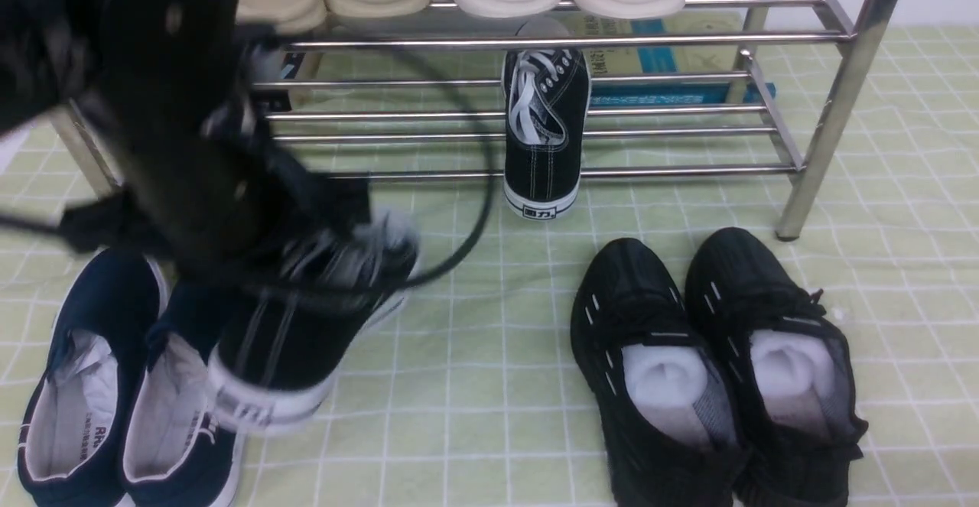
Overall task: Take the shoes off the shelf with your hand from the green coffee tablecloth.
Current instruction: 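Set the held shoe down on the floor in front of the rack with the left gripper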
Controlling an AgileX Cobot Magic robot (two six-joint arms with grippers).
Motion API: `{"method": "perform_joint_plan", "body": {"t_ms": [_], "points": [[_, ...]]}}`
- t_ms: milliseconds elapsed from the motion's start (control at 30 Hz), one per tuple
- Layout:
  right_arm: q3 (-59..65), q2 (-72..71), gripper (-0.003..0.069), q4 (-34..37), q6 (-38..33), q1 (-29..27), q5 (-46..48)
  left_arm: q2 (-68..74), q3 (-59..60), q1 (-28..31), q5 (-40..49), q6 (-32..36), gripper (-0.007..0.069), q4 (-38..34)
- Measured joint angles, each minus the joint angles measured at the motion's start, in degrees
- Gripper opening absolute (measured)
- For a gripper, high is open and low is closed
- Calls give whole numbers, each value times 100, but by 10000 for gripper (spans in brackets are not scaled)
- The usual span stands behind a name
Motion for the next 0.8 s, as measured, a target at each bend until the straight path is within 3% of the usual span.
{"method": "perform_joint_plan", "body": {"t_ms": [200,367,800], "points": [[0,0,237,0,0,0,0,-157,1152,0,-1276,-1194,11,296],[0,0,237,0,0,0,0,-157,1568,0,-2370,-1493,14,353],[0,0,237,0,0,0,0,54,1624,0,-2620,-1528,19,538]]}}
